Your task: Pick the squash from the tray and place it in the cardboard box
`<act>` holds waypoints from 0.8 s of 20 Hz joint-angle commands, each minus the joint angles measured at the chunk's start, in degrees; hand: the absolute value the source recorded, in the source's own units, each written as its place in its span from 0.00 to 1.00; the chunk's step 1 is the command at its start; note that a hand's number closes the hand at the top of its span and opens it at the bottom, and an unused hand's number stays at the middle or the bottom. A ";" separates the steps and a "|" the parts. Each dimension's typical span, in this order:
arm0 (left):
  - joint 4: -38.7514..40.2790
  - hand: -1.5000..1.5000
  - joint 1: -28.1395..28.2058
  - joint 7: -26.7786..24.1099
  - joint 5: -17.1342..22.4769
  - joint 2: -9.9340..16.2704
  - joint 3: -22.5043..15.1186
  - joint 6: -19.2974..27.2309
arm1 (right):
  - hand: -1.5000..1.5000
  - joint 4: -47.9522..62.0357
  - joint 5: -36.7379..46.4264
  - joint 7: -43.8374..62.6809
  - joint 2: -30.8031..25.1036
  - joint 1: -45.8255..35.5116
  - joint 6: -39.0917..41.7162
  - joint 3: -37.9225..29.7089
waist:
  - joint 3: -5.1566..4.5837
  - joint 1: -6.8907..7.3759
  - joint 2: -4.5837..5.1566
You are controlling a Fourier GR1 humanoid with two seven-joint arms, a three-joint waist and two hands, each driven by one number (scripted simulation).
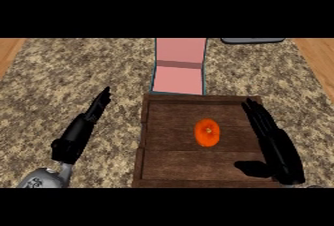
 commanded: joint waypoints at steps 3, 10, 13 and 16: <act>0.33 0.50 -2.66 2.58 -0.60 -0.18 0.39 -0.59 | 0.00 -19.13 15.78 19.39 -5.84 3.06 9.08 4.50 | 0.04 0.31 -0.13; -0.92 0.50 -1.66 2.00 0.38 -0.29 0.26 -4.16 | 0.00 -36.97 10.56 38.18 -3.25 4.41 31.51 10.88 | 0.20 2.78 0.38; 2.12 0.50 -6.43 3.92 -2.42 -4.91 -1.26 -2.17 | 0.00 -38.96 5.44 47.22 1.70 -2.97 40.97 8.30 | 0.25 3.01 0.77; 0.85 0.50 -4.37 4.08 -1.96 -4.25 0.65 -3.57 | 0.00 -38.23 3.09 53.33 8.23 -6.56 45.62 8.57 | 0.30 3.37 0.71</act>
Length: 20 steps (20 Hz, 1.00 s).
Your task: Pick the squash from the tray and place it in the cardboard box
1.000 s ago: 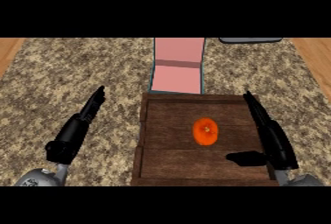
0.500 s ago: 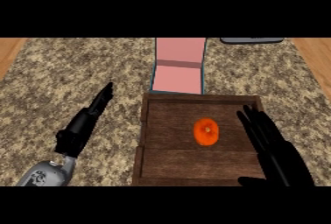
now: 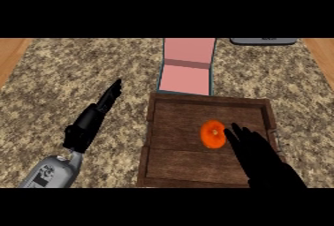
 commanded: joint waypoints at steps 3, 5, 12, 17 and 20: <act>4.81 0.50 -3.82 -0.51 -2.00 -3.63 1.99 -1.51 | 0.00 5.90 -1.60 8.79 11.31 -7.60 7.34 -0.10 | 0.09 0.35 0.23; -0.31 0.50 -2.38 3.35 -2.06 -2.40 2.58 -1.42 | 0.00 8.67 3.30 10.47 16.46 -8.00 4.87 4.75 | 0.11 0.66 0.07; 1.45 0.50 1.96 -0.81 -5.60 -4.58 3.37 -3.68 | 0.00 13.97 2.74 1.06 13.04 -3.60 5.54 -3.04 | 0.15 0.26 0.10; -0.04 0.50 2.06 1.49 -6.63 -5.60 5.85 -5.07 | 0.00 19.55 6.05 0.60 17.60 -4.07 5.49 -2.81 | 0.15 0.30 0.07; -0.61 0.50 3.08 1.80 -7.30 -6.96 6.28 -7.37 | 0.00 23.67 8.92 -4.20 19.37 -4.10 1.64 -4.07 | 0.16 0.34 0.09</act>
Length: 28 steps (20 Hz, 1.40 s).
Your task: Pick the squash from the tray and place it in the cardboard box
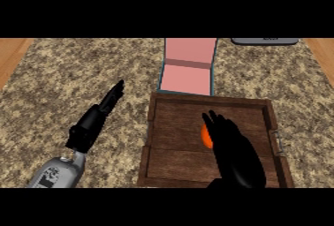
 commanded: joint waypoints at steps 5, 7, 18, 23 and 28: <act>-4.77 0.50 1.00 4.72 -2.74 -2.79 2.75 -2.46 | 0.00 3.61 5.17 -5.64 2.81 0.71 -1.16 -1.54 | 0.00 -0.03 -0.05; -2.24 0.50 0.76 2.46 -3.08 -2.86 4.52 -3.47 | 0.00 9.18 4.96 -11.58 0.79 1.43 -3.92 -4.94 | 0.01 -0.03 -0.01; 0.26 0.50 1.53 -1.04 -5.97 -5.20 7.33 -7.31 | 0.00 8.55 5.33 -11.15 2.71 1.40 5.37 -8.04 | -0.01 -0.16 -0.02; 0.98 0.50 0.33 0.26 -8.66 -7.30 8.18 -7.66 | 0.00 14.67 9.54 -14.55 5.86 3.06 -0.45 -6.87 | 0.00 -0.11 -0.01; -1.74 0.50 0.71 3.11 -10.00 -9.19 8.05 -8.07 | 0.00 20.03 10.84 -16.36 8.09 -0.08 -0.47 -9.22 | 0.00 -0.02 -0.01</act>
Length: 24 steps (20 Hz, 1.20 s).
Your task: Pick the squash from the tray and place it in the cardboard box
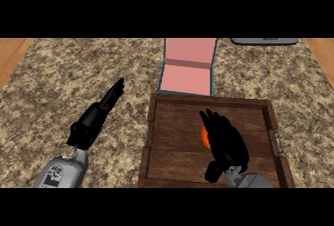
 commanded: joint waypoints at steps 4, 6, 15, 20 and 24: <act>-0.86 0.50 1.46 0.09 0.02 -0.13 1.81 -2.55 | 0.00 5.82 2.99 -4.20 -1.75 0.51 -2.82 -2.52 | 0.01 0.04 0.01; -4.54 0.50 0.25 4.04 -1.53 -1.00 1.07 -1.66 | 0.00 4.23 5.72 -2.97 -0.19 2.91 -4.33 0.65 | 0.01 0.02 -0.04; -2.99 0.50 0.16 2.97 -1.47 -0.84 3.26 -3.69 | 1.00 6.50 6.38 -6.80 -0.52 1.06 -2.99 -1.18 | 0.01 -0.02 -0.03; 1.18 0.50 1.60 -2.39 -1.09 -0.97 3.77 -5.31 | 1.00 15.05 9.59 -7.05 4.64 -5.08 -7.59 0.56 | 0.00 0.30 0.09; -0.55 0.50 -0.51 -0.85 -1.88 -1.42 2.59 -4.94 | 1.00 20.85 -0.29 5.28 4.73 -19.37 -10.95 10.86 | 0.03 3.07 0.55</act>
